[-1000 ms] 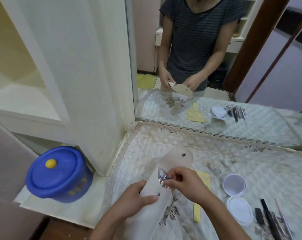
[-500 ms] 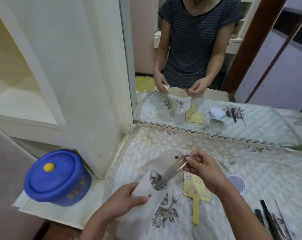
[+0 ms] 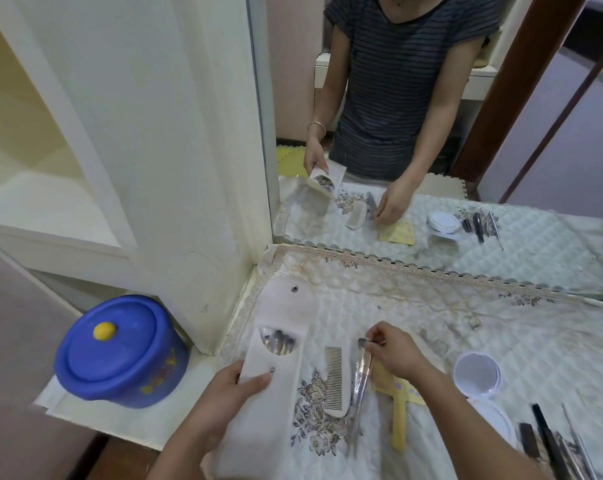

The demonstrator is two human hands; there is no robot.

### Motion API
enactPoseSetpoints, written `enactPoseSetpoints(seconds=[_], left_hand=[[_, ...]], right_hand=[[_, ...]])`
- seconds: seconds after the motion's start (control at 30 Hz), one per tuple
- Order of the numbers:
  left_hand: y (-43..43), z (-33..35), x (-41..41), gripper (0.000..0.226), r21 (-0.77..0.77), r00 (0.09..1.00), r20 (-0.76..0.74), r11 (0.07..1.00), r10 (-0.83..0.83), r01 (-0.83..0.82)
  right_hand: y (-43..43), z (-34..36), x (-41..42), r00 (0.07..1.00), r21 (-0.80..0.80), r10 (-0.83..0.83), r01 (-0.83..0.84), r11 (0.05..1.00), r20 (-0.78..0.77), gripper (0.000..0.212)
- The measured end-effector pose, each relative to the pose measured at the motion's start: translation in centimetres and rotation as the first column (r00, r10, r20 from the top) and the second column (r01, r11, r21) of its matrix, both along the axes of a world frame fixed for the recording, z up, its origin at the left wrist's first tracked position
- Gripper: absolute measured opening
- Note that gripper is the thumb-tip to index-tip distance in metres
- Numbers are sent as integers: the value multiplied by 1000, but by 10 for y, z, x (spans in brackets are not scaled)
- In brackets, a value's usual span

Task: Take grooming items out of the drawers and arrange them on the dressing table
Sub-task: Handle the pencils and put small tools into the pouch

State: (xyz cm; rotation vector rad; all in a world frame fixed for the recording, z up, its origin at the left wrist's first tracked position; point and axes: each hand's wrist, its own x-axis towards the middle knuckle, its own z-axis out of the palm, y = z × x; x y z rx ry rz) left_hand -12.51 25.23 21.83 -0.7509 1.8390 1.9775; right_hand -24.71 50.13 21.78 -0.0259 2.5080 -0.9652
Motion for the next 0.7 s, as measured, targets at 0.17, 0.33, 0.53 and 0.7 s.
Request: enactPoseSetpoints(seconds=[0.17, 0.33, 0.53, 0.7], left_hand=[[16, -3, 4, 24, 37, 1000, 11, 999, 27, -27], [27, 2, 3, 19, 33, 999, -27, 999, -40, 41], [37, 7, 5, 25, -55, 981, -88, 984, -174, 170], [42, 11, 5, 30, -178, 954, -113, 951, -276, 254]], right_hand=[[-27, 21, 14, 941, -70, -66, 45, 997, -333, 15], [-60, 41, 50, 939, -215, 114, -190, 958, -325, 18], [-61, 32, 60, 986, -333, -28, -28, 943, -163, 8], [-57, 29, 66, 989, -481, -149, 142, 865, 23, 10]])
